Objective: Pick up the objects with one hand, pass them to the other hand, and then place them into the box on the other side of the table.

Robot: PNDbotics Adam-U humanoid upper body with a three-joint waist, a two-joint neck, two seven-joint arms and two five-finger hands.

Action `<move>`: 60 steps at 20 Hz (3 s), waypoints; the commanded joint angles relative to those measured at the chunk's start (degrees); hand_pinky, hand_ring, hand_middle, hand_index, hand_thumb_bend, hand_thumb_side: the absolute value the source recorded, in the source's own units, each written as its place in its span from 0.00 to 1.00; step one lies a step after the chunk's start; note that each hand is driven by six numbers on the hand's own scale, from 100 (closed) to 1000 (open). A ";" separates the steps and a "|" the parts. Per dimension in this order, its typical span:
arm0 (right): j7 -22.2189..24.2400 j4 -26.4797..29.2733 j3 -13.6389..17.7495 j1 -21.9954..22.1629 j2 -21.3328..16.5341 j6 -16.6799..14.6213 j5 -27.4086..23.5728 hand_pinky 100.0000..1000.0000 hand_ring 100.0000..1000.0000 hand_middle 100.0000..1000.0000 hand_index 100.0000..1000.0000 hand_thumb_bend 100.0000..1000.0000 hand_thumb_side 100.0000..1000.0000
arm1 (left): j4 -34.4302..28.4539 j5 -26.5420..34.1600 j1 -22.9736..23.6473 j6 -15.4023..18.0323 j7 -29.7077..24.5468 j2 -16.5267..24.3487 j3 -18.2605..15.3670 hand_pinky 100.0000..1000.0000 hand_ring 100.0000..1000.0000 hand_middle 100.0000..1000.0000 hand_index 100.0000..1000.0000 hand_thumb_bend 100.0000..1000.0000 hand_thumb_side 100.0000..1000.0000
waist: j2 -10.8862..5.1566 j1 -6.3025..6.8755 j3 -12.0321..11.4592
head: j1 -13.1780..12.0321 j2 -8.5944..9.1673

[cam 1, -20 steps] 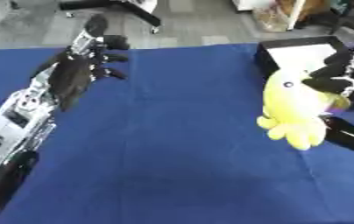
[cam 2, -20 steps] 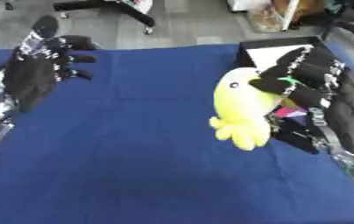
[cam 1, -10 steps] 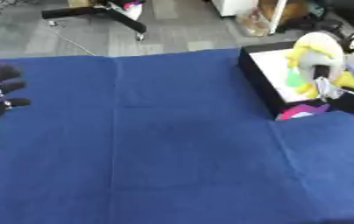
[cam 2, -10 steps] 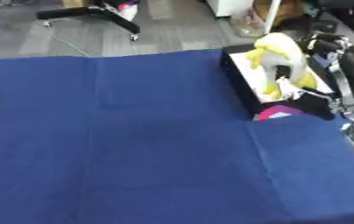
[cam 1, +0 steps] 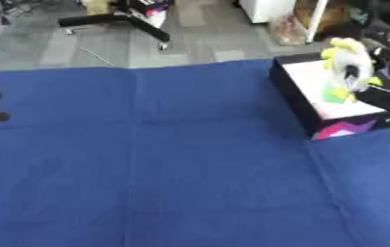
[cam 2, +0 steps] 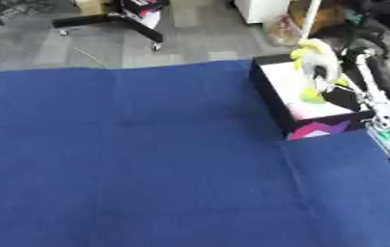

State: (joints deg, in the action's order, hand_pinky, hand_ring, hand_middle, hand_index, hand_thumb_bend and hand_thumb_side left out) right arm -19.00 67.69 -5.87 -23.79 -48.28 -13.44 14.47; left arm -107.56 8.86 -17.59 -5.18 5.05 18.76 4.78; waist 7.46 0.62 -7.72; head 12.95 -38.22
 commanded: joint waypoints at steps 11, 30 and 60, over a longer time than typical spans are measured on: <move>6.11 -1.09 2.08 -1.22 -2.12 -0.93 9.98 0.91 0.94 0.74 1.00 0.07 0.58 | -1.44 -0.56 0.23 0.97 0.35 -0.24 -1.03 0.67 0.79 0.75 0.81 0.32 0.73 | -0.85 -0.48 -0.13 | 1.23 0.91; -5.98 46.19 8.17 21.44 11.06 1.87 -2.15 0.76 0.75 0.43 0.86 0.00 0.17 | -0.13 -3.67 2.56 3.60 6.42 -1.98 -3.33 0.66 0.77 0.73 0.82 0.22 0.70 | -0.45 -2.64 4.64 | -7.53 -0.15; 2.90 41.44 2.66 26.98 40.53 -3.24 -4.77 0.70 0.66 0.34 0.70 0.00 0.50 | 5.03 -16.43 9.35 7.03 15.90 -9.18 -4.43 0.62 0.71 0.70 0.82 0.24 0.79 | -0.72 -1.19 7.22 | -11.18 -3.26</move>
State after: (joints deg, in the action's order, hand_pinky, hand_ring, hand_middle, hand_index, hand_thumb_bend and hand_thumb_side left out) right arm -16.19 108.71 -3.21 3.50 -7.47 -16.40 9.85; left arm -102.01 -7.92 -7.97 1.82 21.38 9.46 0.74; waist 7.65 -0.73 -0.59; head 1.55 -41.68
